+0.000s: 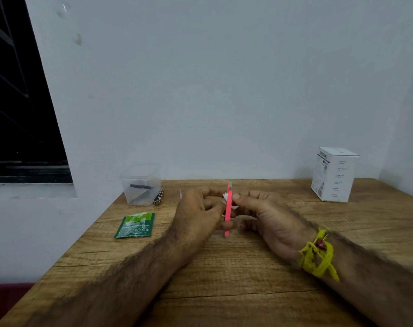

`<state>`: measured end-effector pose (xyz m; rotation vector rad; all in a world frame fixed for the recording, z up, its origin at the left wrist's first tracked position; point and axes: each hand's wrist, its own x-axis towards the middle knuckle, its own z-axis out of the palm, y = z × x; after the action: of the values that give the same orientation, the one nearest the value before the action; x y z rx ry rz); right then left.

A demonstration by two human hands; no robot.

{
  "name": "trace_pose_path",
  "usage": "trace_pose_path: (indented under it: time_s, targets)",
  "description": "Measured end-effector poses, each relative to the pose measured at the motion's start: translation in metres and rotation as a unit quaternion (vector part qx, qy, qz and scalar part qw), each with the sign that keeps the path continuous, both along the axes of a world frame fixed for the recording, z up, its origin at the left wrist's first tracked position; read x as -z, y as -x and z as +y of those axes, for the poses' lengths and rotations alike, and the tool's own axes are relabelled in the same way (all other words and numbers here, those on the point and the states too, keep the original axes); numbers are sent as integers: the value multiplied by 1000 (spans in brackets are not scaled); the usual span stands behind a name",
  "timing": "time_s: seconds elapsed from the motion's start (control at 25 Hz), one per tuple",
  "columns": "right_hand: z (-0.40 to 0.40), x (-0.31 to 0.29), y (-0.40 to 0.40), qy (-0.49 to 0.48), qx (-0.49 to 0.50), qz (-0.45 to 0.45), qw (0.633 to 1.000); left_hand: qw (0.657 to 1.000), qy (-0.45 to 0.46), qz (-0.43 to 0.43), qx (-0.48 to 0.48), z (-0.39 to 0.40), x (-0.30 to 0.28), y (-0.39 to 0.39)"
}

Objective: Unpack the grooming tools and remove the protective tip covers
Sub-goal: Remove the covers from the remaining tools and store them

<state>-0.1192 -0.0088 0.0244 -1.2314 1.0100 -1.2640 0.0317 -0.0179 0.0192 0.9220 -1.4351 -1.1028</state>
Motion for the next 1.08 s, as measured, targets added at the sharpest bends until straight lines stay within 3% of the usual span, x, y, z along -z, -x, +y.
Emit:
trace_pose_path:
  time_s: [0.56,1.08]
  targets:
    - [6,-1,-2,53,2,100,994,998,8,-32,54,7,-8,-9]
    - [5,5,-5,98,31,196,975,999,24,-29,-17,-2,-5,-8]
